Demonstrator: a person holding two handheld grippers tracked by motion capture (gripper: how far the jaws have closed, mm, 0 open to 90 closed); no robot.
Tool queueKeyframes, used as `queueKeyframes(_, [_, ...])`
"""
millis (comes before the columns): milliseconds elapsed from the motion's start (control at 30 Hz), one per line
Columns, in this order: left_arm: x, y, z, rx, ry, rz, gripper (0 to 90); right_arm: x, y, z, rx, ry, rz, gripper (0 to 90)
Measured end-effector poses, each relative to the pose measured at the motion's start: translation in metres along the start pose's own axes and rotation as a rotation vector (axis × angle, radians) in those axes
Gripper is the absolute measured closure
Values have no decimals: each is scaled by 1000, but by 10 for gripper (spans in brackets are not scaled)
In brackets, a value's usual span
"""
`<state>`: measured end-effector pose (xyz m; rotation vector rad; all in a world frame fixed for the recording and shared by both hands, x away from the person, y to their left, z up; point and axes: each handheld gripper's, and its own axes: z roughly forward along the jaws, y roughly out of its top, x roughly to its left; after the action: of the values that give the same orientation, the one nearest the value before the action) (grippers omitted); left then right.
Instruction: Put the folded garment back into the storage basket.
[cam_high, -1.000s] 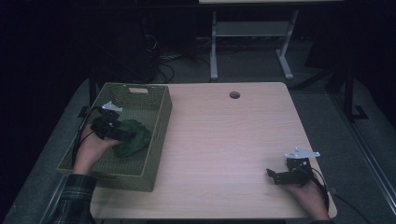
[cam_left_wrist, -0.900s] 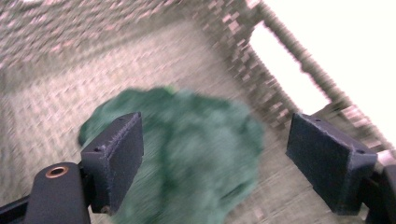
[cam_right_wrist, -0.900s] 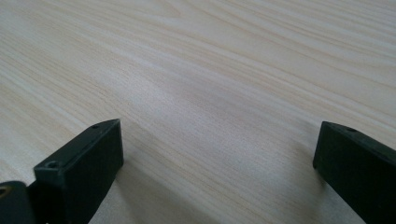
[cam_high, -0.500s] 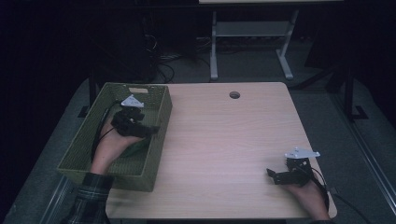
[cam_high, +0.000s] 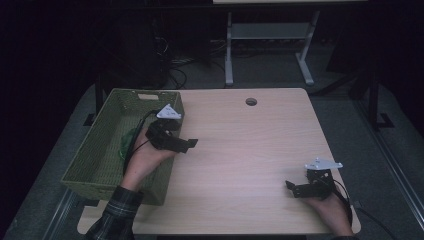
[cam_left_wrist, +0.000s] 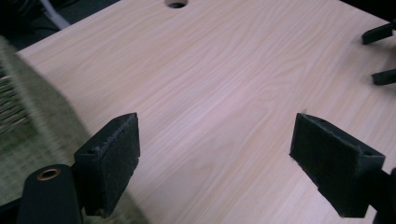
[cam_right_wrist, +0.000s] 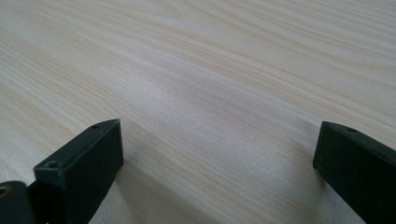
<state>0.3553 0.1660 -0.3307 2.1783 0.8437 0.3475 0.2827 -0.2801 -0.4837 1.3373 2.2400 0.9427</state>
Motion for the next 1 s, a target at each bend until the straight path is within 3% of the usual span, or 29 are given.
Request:
queueKeyframes(100, [-10,1,9,1,-8,24,150,0,0,0,0,0,0,13])
queueKeyframes(467, [-43,-6,42,-27,-25,48,149,0,0,0,0,0,-1,13])
queueKeyframes(767, [-57,-24,70,-23,-49,44,149,0,0,0,1,0,-1,13])
queueKeyframes(1000, [-61,-41,90,-17,-39,52,144,0,0,0,1,0,-1,13])
